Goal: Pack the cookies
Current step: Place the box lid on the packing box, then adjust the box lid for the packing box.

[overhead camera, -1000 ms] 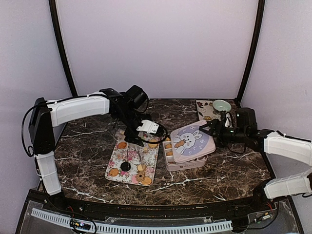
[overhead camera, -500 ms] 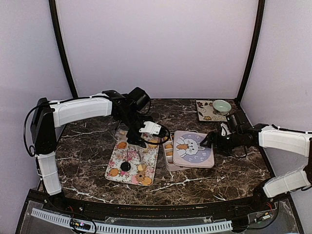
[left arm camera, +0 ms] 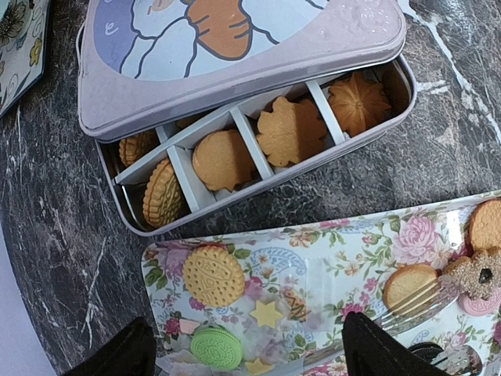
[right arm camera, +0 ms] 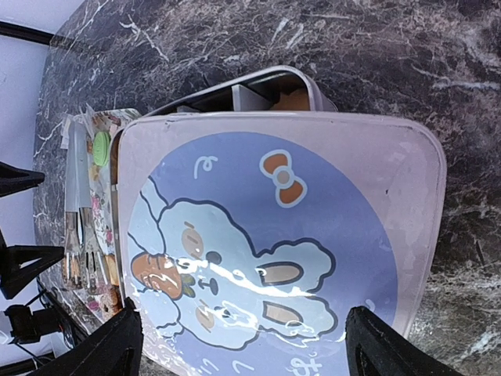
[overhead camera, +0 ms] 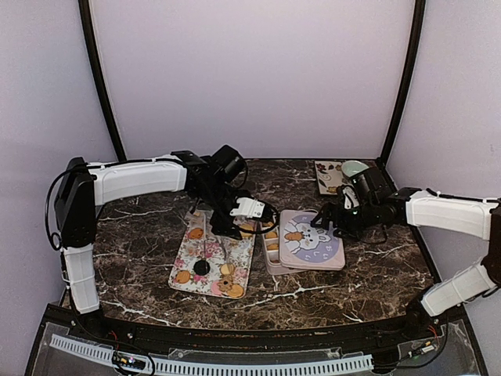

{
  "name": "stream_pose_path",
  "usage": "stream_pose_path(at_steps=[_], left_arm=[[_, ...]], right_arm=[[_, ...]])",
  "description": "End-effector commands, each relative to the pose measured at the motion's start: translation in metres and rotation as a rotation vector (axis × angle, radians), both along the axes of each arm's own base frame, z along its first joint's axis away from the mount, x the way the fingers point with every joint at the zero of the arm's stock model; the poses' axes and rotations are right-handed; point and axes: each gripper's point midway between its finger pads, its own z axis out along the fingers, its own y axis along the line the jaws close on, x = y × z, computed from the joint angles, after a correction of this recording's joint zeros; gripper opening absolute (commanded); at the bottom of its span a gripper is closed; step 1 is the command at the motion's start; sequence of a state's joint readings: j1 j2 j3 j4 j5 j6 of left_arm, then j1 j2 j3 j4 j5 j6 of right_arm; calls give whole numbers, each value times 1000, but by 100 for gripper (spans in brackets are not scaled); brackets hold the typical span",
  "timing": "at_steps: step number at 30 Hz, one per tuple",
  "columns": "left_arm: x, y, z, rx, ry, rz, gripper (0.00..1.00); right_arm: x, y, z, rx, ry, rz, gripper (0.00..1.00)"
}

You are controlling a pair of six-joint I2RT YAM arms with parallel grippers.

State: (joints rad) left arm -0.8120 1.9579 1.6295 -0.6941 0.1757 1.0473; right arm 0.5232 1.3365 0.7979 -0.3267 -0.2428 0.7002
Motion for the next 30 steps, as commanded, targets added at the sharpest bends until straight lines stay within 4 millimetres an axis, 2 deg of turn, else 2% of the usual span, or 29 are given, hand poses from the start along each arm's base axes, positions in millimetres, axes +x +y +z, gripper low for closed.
stream_pose_path(at_steps=[1,4,6,8,12,15,19,25,30], left_arm=[[-4,-9,0,-38,21,12,85],[-5,-12,3,-52,28,8,85],[-5,-12,3,-50,30,8,85],[-6,-12,2,-48,33,8,85],[-7,-12,1,-50,40,7,84],[-7,-12,-1,-48,38,6,84],[-8,-8,-6,-32,42,4,84],[-11,-3,-14,-11,53,7,84],[-7,-6,-17,-23,40,18,84]], right_arm=[[15,4,38,1,-93,-1,91],[19,-9,64,-39,-143,-19,93],[17,-24,69,-64,-143,-43,94],[12,-40,60,-81,-121,-69,95],[-4,-59,21,-102,-51,-88,97],[-14,-58,-3,-87,-13,-69,99],[-20,-48,-15,-30,-3,-35,100],[-20,-30,-13,77,-2,5,100],[-16,-20,-10,133,-2,13,100]])
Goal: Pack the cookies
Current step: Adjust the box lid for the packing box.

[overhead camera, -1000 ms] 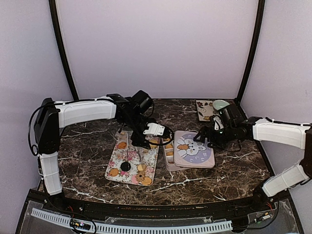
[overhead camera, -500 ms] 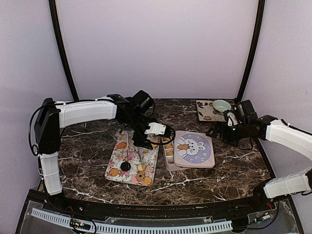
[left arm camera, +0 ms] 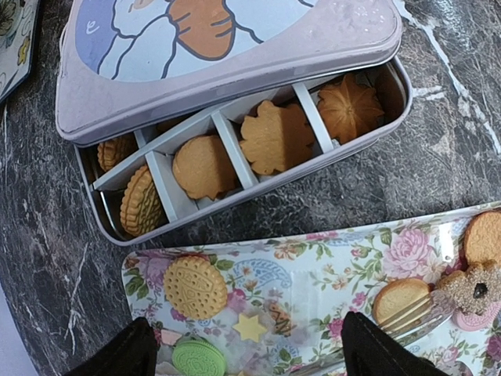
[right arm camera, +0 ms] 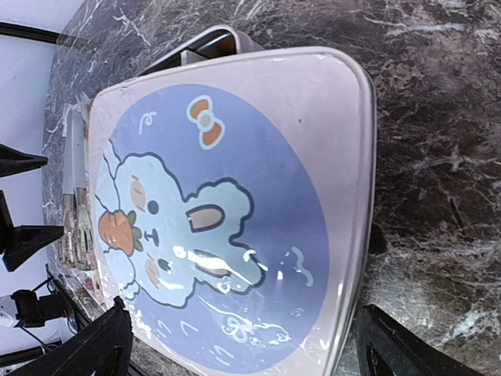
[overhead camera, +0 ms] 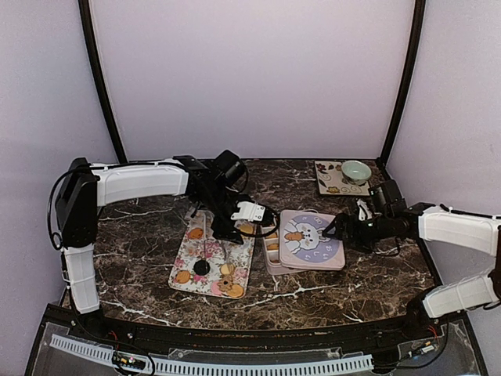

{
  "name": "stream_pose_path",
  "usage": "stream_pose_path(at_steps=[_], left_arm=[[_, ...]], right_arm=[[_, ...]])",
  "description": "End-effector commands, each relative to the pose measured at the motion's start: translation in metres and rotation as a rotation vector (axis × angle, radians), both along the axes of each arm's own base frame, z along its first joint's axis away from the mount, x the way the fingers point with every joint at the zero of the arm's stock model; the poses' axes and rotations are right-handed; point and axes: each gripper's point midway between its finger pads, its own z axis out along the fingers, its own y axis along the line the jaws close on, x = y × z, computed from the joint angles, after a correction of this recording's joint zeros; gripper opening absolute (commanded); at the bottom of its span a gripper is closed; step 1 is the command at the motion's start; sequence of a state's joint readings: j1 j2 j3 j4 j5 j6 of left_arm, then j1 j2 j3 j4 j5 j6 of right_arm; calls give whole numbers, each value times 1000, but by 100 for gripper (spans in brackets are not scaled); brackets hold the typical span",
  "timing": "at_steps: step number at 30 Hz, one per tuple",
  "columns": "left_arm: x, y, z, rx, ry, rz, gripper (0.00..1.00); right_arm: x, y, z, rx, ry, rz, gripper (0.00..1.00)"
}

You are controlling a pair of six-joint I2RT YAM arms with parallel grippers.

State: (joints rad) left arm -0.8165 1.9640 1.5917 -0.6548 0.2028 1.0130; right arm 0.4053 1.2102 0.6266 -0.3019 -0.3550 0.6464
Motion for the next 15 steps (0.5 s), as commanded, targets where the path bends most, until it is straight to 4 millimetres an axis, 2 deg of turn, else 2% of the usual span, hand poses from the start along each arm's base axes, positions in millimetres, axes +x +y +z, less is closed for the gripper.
stream_pose_path(at_steps=[1,6,15], left_arm=[[1,-4,-7,-6,2,7,84],[9,-9,-17,-10,-8,31,84],[21,-15,-34,-15,-29,65,82]], right_arm=[[8,16,9,90,-32,21,100],[10,22,7,103,-21,28,100],[24,34,25,130,-52,34,100]])
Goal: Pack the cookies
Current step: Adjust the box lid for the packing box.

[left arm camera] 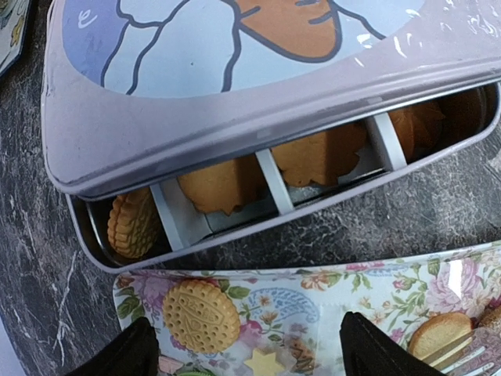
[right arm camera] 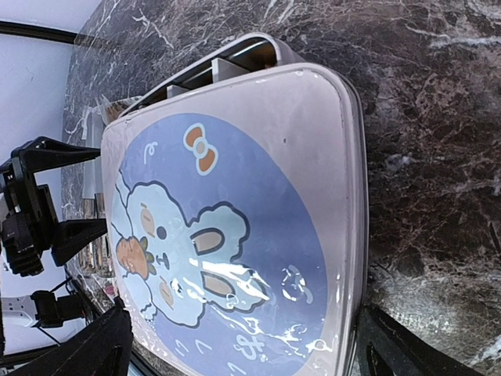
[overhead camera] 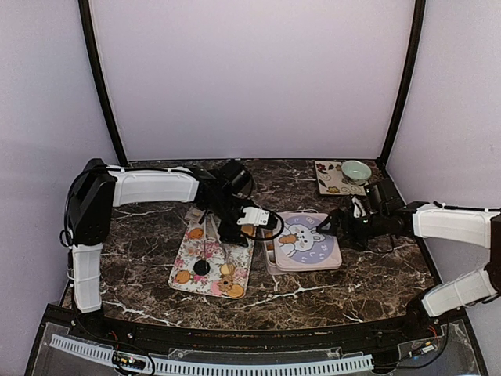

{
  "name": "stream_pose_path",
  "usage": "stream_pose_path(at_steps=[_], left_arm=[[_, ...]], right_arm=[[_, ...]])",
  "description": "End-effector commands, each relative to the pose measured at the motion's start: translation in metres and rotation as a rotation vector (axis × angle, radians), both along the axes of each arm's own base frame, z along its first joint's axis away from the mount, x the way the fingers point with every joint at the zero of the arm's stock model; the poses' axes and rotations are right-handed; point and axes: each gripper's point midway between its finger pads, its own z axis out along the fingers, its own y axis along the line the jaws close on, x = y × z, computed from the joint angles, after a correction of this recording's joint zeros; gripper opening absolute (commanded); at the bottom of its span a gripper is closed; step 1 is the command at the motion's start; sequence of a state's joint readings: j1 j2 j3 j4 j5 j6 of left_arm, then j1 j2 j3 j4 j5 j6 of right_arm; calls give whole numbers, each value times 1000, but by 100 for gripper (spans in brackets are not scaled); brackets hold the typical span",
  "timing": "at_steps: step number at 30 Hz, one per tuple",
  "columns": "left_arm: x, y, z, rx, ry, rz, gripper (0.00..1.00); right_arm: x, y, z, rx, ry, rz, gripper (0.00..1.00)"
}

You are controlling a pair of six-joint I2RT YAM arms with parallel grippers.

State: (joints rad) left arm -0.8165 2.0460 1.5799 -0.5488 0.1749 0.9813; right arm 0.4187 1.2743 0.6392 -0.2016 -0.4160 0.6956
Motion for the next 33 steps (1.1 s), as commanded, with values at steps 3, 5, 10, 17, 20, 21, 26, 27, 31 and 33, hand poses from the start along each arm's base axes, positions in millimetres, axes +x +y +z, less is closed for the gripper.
stream_pose_path(at_steps=[3,5,10,17,20,21,26,27,31,33], left_arm=[[7,-9,-4,-29,-11,40,82],[8,-12,-3,-45,3,56,81],[7,-20,0,-79,31,67,80],[14,-31,1,-102,63,122,78],[18,-35,4,-113,67,141,77],[20,-36,4,-114,66,151,77],[25,-39,7,-111,71,170,77],[26,-40,8,-114,71,172,77],[29,-44,13,-105,79,168,77],[30,-45,13,-100,83,164,77]], right_arm=[[17,22,24,54,-58,25,100],[18,27,26,52,-59,31,100],[17,36,23,38,-51,42,100],[17,43,25,30,-52,46,100],[18,45,28,23,-56,45,100],[19,45,28,19,-57,47,100],[25,44,30,-22,-67,57,100],[27,44,30,-33,-69,59,100],[35,46,28,-71,-71,72,100],[37,47,26,-76,-70,75,100]])
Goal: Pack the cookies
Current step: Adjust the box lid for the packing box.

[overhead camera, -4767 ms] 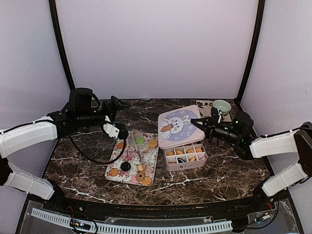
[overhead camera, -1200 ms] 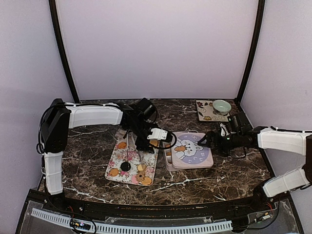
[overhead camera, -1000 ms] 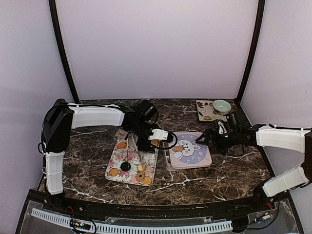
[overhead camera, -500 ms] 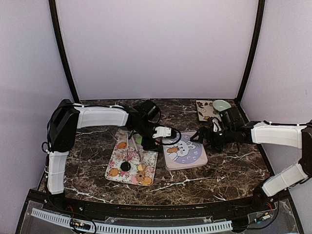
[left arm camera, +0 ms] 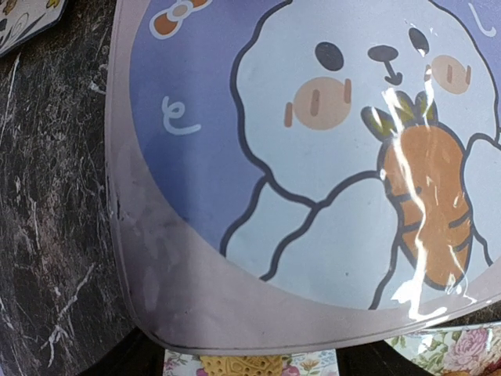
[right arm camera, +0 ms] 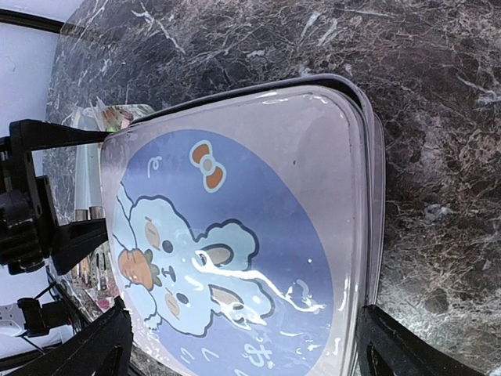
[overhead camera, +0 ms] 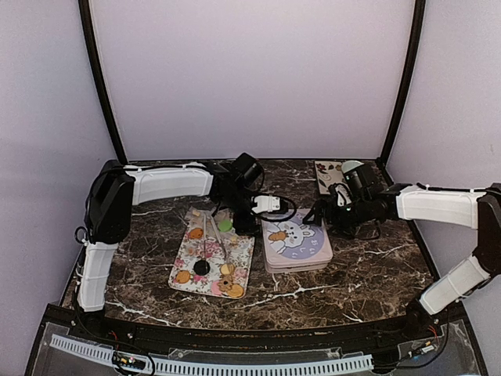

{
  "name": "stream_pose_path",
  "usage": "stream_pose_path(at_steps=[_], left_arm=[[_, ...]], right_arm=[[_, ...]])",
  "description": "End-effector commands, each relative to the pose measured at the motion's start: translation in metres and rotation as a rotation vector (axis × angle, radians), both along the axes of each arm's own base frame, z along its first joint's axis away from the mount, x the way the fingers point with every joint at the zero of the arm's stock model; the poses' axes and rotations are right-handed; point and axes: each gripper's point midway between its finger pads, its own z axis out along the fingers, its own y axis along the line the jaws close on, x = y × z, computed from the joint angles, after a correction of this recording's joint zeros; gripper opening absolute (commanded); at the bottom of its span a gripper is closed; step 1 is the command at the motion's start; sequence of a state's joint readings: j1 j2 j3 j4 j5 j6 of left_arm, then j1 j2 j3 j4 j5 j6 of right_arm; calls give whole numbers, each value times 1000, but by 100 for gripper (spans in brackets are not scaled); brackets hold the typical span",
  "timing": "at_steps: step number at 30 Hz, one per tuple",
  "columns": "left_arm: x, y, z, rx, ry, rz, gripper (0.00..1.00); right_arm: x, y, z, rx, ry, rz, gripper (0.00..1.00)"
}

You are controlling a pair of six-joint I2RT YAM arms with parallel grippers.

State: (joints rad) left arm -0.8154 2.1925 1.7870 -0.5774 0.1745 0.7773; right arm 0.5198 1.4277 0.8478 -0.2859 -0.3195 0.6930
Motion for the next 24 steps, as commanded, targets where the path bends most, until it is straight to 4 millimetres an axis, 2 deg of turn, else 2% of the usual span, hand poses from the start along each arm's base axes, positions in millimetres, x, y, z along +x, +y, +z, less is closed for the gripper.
stream_pose_path(at_steps=[1,19,24], left_arm=[[1,-15,15,-39,12,-16,77],[21,4,-2,-3,83,46,76],[22,2,-3,-8,86,52,76]], right_arm=[[14,12,13,2,-59,35,100],[32,23,22,1,-95,55,100],[30,20,14,-19,-81,55,100]])
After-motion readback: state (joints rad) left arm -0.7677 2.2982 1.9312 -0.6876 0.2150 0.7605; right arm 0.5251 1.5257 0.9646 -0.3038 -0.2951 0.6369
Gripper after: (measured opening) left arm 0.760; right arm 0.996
